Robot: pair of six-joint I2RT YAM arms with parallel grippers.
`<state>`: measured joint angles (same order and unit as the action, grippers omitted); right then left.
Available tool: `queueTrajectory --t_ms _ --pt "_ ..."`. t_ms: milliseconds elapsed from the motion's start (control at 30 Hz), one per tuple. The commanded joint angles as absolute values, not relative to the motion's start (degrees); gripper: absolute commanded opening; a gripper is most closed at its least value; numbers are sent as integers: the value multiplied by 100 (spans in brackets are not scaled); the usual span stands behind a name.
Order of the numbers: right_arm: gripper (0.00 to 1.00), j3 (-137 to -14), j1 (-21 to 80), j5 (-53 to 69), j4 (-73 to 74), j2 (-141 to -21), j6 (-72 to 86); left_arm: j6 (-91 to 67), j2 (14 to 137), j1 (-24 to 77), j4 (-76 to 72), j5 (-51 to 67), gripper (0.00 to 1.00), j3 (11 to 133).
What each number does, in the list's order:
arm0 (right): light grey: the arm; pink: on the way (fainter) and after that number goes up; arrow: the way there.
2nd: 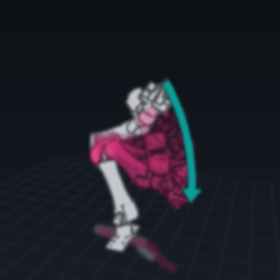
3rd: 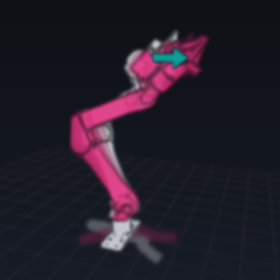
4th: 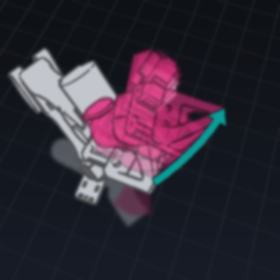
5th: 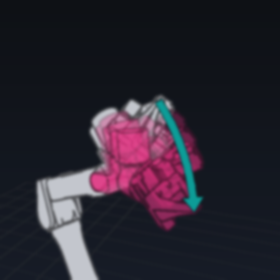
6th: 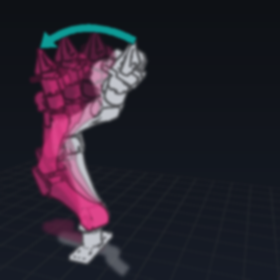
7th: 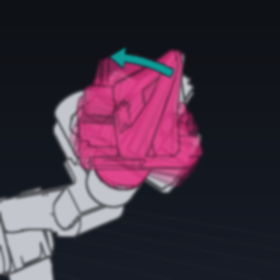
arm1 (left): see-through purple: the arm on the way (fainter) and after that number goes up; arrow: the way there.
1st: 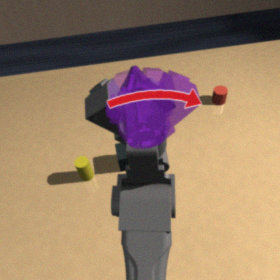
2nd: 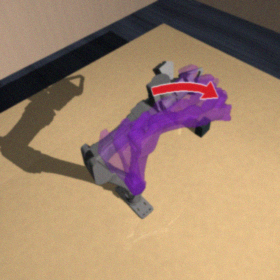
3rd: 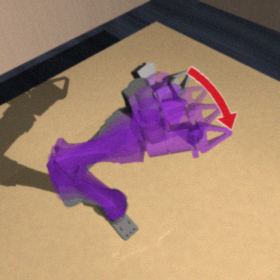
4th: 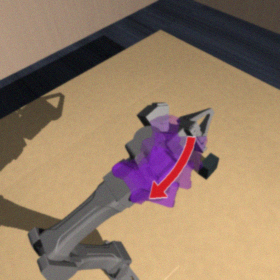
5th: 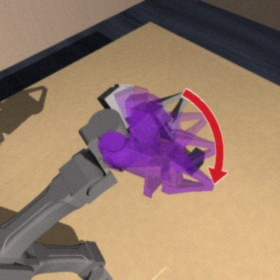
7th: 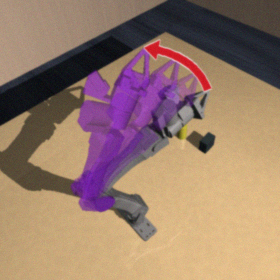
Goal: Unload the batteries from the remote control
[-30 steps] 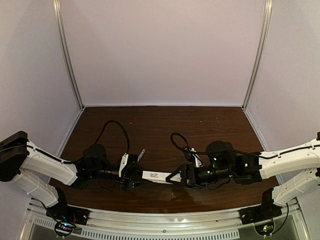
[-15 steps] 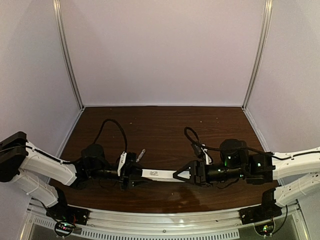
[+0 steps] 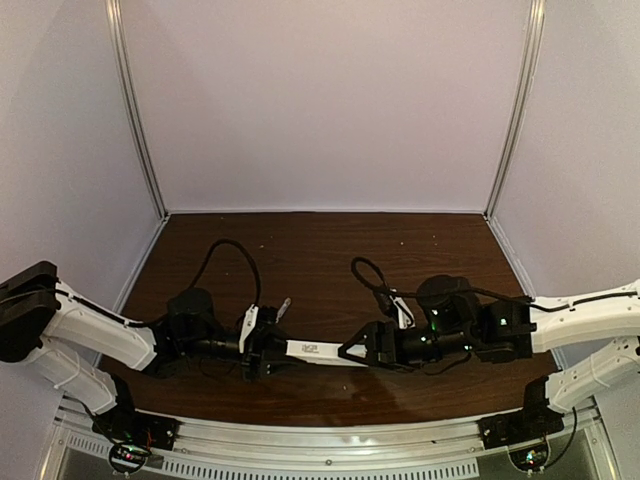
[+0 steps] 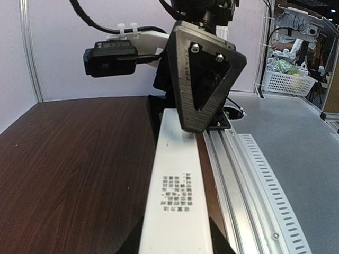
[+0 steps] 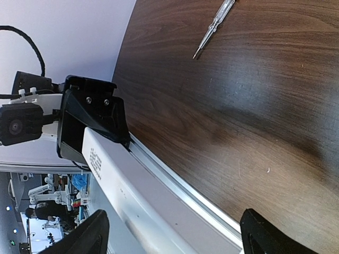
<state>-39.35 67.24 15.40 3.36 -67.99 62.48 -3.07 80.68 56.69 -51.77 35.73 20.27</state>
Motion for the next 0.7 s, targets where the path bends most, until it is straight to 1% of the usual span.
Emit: queueTrajectory --t_ms 0,67,167,333,433,567,667 --pt "85 -4298 6691 1604 501 -7070 6058 -181 8141 5682 -5245 3512 0 2211" --pt "82 -4359 6673 1636 515 -7182 6044 -163 8162 5685 -5219 3494 0 2224" --pt "72 -4394 6649 1654 519 -7266 6031 -156 8176 5685 -5210 3479 0 2226" --pt "63 -4289 6591 1670 465 -7236 6052 -149 8169 5687 -5204 3485 0 2226" --pt "56 -4205 6575 1682 433 -7187 6068 -155 8162 5683 -5210 3490 0 2225" --pt "54 -4047 6563 1671 333 -7047 6098 -167 8145 5686 -5233 3501 0 2210" --pt "56 -3924 6555 1663 276 -6932 6108 -182 8131 5682 -5262 3518 0 2201"
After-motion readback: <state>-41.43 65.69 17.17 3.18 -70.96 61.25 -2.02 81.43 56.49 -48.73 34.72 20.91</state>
